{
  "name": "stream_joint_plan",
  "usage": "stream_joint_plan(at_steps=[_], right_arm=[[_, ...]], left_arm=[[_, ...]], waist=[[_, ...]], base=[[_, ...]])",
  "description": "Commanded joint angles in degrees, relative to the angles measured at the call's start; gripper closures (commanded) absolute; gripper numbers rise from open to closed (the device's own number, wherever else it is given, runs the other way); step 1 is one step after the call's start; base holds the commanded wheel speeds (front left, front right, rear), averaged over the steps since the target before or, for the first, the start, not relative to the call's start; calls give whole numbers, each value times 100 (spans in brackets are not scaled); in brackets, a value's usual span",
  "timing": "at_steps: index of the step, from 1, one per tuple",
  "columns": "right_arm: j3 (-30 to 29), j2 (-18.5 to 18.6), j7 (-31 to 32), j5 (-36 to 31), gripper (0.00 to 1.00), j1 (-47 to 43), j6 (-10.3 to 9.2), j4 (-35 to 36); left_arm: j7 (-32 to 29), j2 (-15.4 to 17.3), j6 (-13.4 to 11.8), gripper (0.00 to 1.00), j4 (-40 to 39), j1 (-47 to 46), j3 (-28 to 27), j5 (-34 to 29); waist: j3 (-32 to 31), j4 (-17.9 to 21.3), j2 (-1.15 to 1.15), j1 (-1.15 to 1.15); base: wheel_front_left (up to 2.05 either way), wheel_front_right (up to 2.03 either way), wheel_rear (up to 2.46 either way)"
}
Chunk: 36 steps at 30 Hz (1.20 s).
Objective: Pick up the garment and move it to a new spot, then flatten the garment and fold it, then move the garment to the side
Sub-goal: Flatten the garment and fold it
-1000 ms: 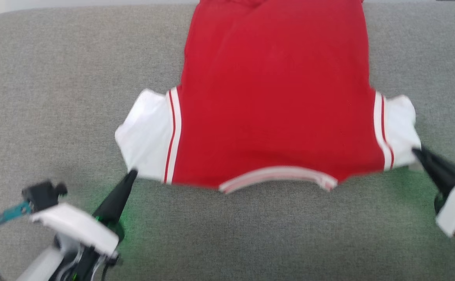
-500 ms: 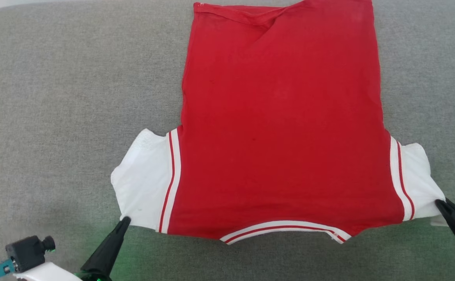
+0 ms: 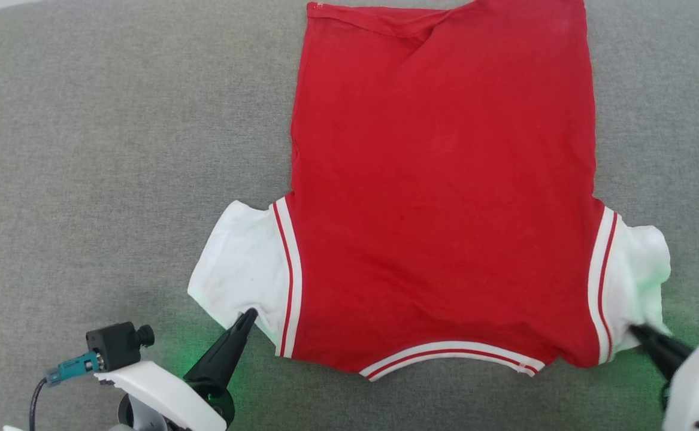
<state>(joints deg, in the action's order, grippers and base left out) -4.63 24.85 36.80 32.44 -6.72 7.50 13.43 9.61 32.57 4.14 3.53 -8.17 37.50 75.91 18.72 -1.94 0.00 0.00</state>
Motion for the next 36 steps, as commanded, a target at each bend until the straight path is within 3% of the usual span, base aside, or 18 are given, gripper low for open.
stream_joint_plan(at_steps=[1, 11, 12, 13, 14, 15, 16, 17, 23, 28, 32, 36], right_arm=[[136, 1, -51, 71, 100, 113, -1, -188], [923, 6, -643, 122, 100, 560, -2, -1440], [947, 21, -706, 101, 96, 612, -2, -1454], [970, 47, -767, 68, 79, 646, -2, -1450], [984, 78, -821, 46, 50, 670, -2, -1426], [947, 78, -880, 52, 9, 699, -2, -1382], [947, 78, -880, 52, 9, 699, -2, -1382], [888, 65, -917, 84, 0, 713, -3, -1336], [142, 197, -787, 153, 0, 606, -1, -548], [-479, 526, -315, 106, 0, 1173, -1, 85], [-556, 815, 77, 151, 0, 2232, -1, -154], [-483, 844, 297, 104, 0, 3764, -1, -1090]], left_arm=[[24, -47, 61, 100, 148, -103, 18, -23], [139, -298, 239, 100, 896, -204, 51, 86], [146, -302, 252, 100, 920, -204, 63, 87], [149, -304, 270, 100, 939, -203, 66, 93], [154, -301, 286, 100, 953, -205, 69, 99], [171, -292, 287, 100, 956, -201, 64, 104], [171, -292, 287, 100, 956, -201, 64, 104], [186, -285, 285, 100, 951, -199, 54, 116], [285, -290, 329, 100, 731, -94, 43, 135], [351, -266, 338, 100, 385, -76, 65, 70], [352, -276, 341, 100, 132, -266, 100, -46], [322, -369, 342, 100, -85, -451, 138, -85]], waist=[[12, 13, 0, 0], [67, 35, 0, 0], [69, 33, 0, 0], [74, 33, 0, 0], [79, 30, 0, 0], [84, 28, 0, 0], [84, 28, 0, 0], [86, 25, 0, 0], [62, -75, 0, 0], [165, -186, 0, 0], [430, -378, 0, 0], [812, -618, 0, 0]], base=[[0, 0, 0], [0, 0, 0], [0, 0, 0], [0, 0, 0], [0, 0, 0], [0, 0, 0], [0, 0, 0], [0, 0, 0], [0, 0, 0], [0, 0, 0], [0, 0, 0], [0, 0, 0]])
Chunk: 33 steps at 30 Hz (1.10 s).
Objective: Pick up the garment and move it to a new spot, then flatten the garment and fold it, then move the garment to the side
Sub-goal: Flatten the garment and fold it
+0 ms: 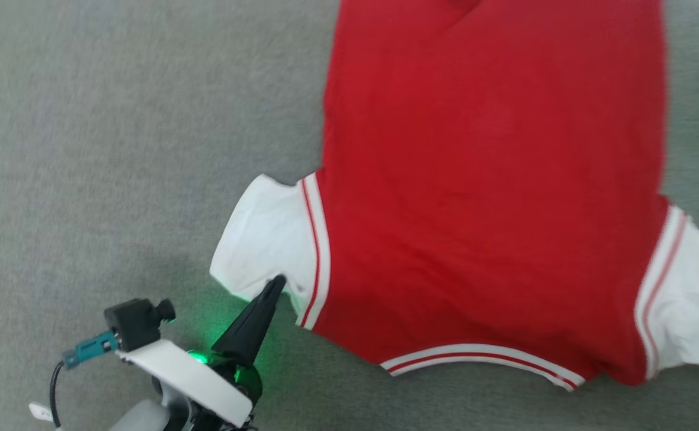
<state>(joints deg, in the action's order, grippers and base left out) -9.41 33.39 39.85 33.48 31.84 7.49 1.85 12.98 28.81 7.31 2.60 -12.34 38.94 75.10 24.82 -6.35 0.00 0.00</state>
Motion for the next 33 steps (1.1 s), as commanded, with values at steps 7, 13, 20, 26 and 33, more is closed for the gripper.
stream_joint_plan(at_steps=[7, 13, 20, 26, 33], right_arm=[[324, 255, 598, -615, 0, 2191, 0, -1868], [600, 502, 1148, -1175, 0, 3363, 0, -3156], [794, 296, 1939, -1319, 0, 3995, 1, -3982], [1029, 180, 2263, -1195, 29, 3921, 2, -4259], [1154, 273, 1975, -963, 100, 3797, 0, -4185]], left_arm=[[-24, -159, 26, 100, -365, -449, 150, -98], [-18, -138, 7, 100, -574, -560, 362, -77], [89, -90, 7, 100, -793, -716, 341, 53], [144, -35, 5, 100, -830, -758, 329, 38], [191, 0, 6, 100, -755, -740, 246, 52]], waist=[[858, -739, 0, 0], [1209, -1200, 0, 0], [1537, -1400, 0, 0], [1594, -1376, 0, 0], [1396, -1149, 0, 0]], base=[[0, 0, 0], [0, 0, 0], [0, 0, 0], [0, 0, 0], [0, 0, 0]])
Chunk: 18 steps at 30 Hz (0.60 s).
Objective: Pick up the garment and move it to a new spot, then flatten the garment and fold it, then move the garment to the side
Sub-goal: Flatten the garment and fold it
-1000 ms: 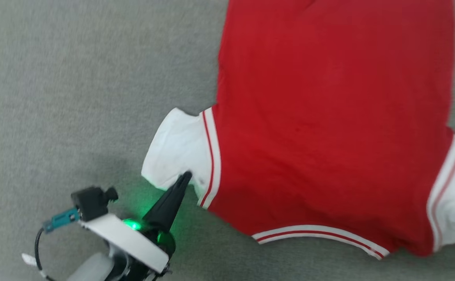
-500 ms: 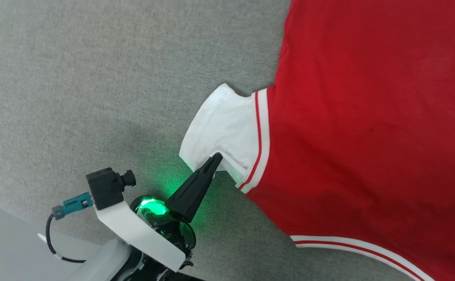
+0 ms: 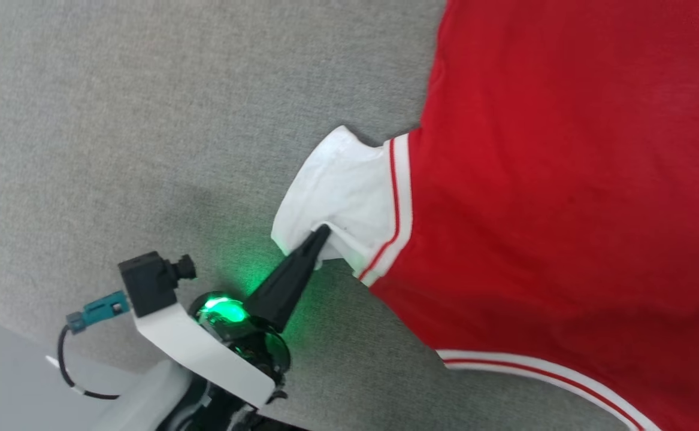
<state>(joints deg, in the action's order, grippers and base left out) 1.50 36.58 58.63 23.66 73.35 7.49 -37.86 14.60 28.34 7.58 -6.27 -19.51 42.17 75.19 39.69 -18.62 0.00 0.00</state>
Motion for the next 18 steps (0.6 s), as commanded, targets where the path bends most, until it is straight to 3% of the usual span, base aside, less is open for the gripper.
stream_joint_plan(at_steps=[1, 10, 18], right_arm=[[107, -26, 20, 71, 100, -374, 0, -149], [943, 622, -320, 1112, 100, -1245, -1, 920], [975, 1293, -725, 2255, 100, -3325, 0, 2459]], left_arm=[[33, 73, -20, 100, 183, 5, -104, 54], [54, 307, -18, 100, 452, 339, -310, 171], [60, 438, -42, 100, 517, 626, -444, 225]], waist=[[-151, 125, 0, 0], [-972, 586, 0, 0], [-1538, 997, 0, 0]], base=[[0, 0, 0], [0, 0, 0], [0, 0, 0]])
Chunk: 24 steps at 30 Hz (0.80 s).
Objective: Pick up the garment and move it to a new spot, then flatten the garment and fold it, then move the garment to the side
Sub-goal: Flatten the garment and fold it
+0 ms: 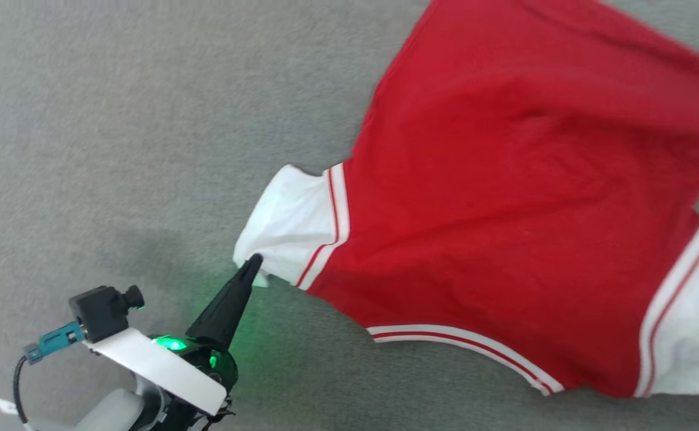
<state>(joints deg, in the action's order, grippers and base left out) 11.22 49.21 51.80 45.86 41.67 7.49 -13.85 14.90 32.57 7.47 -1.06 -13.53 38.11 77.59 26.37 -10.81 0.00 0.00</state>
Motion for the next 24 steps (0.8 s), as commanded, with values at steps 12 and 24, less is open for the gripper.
stream_joint_plan(at_steps=[12, 24], right_arm=[[-617, -244, 142, 387, 100, -4047, 0, 2256], [-790, -1346, 398, -385, 65, -5446, 0, 3411]], left_arm=[[19, 123, -127, 100, 73, 250, -276, 53], [-1, 188, -141, 100, 97, 343, -360, 107]], waist=[[-554, 743, 0, 0], [-618, 891, 0, 0]], base=[[0, 0, 0], [0, 0, 0]])
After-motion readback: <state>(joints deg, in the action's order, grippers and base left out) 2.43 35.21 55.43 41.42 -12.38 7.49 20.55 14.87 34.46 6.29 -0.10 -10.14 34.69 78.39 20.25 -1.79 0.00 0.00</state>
